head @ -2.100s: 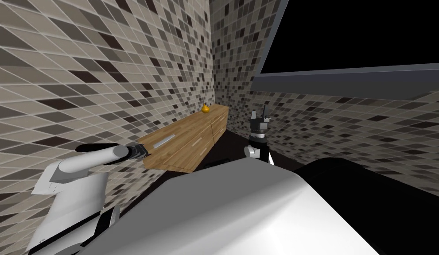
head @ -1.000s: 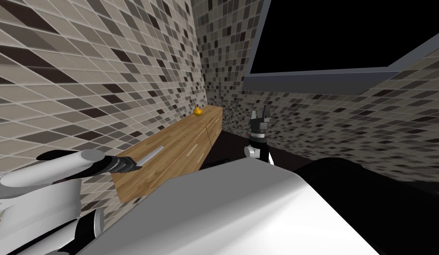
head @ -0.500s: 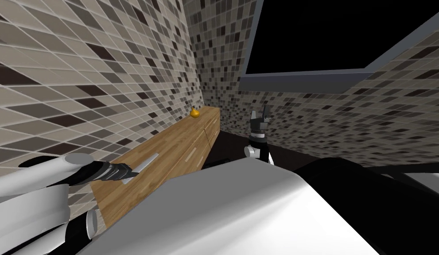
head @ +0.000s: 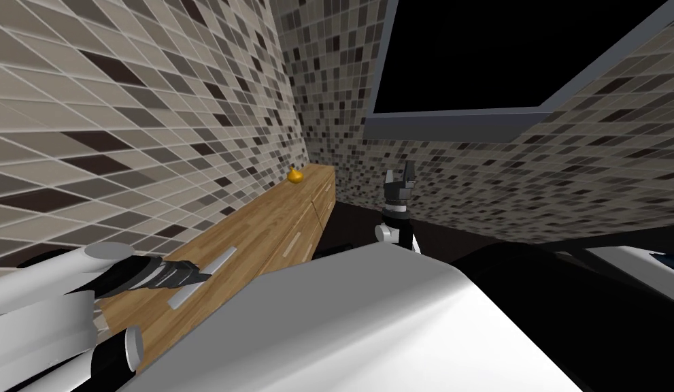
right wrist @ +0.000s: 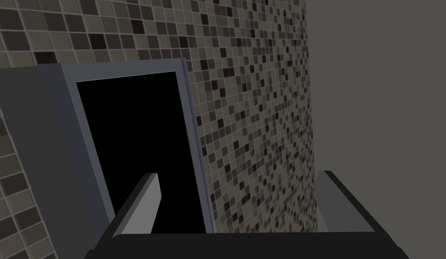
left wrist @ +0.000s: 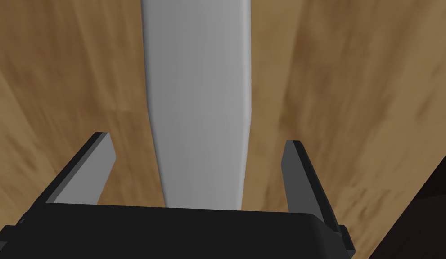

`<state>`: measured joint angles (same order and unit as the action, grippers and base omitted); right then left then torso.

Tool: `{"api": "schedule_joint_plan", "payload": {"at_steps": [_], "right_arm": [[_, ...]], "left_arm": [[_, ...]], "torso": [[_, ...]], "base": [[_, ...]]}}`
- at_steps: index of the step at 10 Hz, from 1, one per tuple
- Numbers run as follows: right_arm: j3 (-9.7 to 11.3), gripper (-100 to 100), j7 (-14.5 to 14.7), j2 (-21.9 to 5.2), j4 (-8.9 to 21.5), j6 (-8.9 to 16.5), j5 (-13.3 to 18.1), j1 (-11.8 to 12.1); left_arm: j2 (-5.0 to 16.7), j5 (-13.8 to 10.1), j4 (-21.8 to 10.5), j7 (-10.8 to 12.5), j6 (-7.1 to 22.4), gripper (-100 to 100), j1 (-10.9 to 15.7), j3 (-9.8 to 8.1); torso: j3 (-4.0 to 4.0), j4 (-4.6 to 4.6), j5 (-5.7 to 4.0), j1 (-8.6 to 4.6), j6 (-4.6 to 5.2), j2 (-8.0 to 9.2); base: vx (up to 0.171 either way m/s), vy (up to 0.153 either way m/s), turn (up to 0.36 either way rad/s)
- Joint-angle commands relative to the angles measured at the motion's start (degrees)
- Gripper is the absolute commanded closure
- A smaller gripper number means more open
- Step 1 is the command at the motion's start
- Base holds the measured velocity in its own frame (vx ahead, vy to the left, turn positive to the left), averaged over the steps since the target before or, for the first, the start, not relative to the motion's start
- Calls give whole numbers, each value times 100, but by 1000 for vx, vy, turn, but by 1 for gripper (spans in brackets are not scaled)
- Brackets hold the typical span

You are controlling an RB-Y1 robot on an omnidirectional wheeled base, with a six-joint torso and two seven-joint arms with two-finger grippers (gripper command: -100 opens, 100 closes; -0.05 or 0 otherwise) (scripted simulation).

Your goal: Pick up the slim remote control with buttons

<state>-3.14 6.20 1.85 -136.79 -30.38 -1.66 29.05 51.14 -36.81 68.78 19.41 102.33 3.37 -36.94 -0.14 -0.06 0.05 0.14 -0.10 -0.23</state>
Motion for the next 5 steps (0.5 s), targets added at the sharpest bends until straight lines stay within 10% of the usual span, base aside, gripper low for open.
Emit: {"api": "schedule_joint_plan", "payload": {"at_steps": [1,2,3,5], "right_arm": [[0,0,0,0,0,0,0,0],[0,0,0,0,0,0,0,0],[0,0,0,1,0,0,0,0],[1,0,0,1,0,0,0,-1]], "left_arm": [[0,0,0,0,0,-100,0,0],[-2,-2,-3,10,21,0,-1,-2],[-5,-25,-143,-41,-141,-100,-122,-72],[-9,-48,-284,-91,-301,-100,-242,-143]], "torso": [[0,0,0,0,0,0],[6,2,-2,-10,-2,10],[10,4,-4,-18,-2,18],[17,7,-6,-24,-2,29]], "base": [[22,24,-19],[0,0,0],[-9,-5,-167],[-18,-9,-117]]}}
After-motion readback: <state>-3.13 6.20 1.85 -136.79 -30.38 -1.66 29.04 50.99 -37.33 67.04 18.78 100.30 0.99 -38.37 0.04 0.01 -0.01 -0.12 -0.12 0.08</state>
